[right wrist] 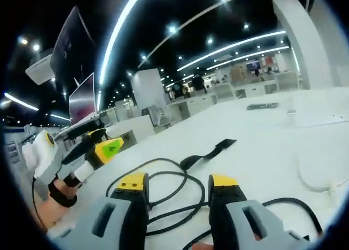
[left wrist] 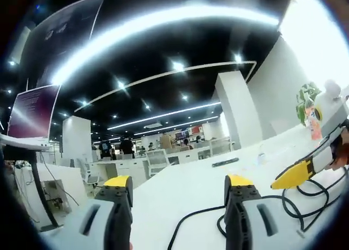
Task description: Coil the Type-C to USB data cable on the desktop and secure it with Velcro straps.
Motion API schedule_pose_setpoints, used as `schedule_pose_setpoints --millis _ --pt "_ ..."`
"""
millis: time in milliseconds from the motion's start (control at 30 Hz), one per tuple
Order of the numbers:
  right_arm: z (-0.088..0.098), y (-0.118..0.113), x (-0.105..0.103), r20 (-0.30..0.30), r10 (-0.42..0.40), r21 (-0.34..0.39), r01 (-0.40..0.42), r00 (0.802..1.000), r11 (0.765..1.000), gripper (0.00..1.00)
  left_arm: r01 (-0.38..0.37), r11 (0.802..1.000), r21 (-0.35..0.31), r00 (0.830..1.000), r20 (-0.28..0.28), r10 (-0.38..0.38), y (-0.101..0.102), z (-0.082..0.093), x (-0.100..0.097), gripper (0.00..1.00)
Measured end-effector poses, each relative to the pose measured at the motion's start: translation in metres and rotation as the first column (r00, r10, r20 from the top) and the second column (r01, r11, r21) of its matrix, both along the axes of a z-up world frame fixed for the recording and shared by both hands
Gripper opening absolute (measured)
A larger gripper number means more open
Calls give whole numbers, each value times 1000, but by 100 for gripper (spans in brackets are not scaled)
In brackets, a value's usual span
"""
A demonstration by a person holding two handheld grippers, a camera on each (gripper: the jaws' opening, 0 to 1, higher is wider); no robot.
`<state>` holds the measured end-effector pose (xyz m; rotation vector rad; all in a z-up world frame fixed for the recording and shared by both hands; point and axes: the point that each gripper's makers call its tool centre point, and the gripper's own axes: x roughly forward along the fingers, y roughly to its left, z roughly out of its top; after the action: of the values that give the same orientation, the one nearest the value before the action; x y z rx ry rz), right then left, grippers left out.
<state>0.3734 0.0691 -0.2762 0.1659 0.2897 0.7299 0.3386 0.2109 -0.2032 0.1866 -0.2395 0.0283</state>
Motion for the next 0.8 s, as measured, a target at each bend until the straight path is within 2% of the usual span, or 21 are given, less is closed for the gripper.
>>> schedule_pose_setpoints --millis 133,367,467,600,800 --pt "-9 10 4 -5 9 -61 -9 1000 998 42 5 1000 3 1000 -2 -5 -2 -1 -1 67" --pt "-23 18 10 -32 -10 -120 6 999 993 42 0 1000 0 1000 -5 0 -2 -1 -2 67" --pt "-28 18 14 -6 -23 -194 21 1000 981 41 -1 1000 -14 1000 4 1 0 1 -3 67" --pt "-29 18 21 5 -49 -228 48 999 972 36 2 999 -32 1000 -5 -2 0 -1 -2 67" --pt "-32 16 26 13 -76 -258 77 997 963 36 4 1000 -15 1000 -11 -4 -2 -1 -1 67"
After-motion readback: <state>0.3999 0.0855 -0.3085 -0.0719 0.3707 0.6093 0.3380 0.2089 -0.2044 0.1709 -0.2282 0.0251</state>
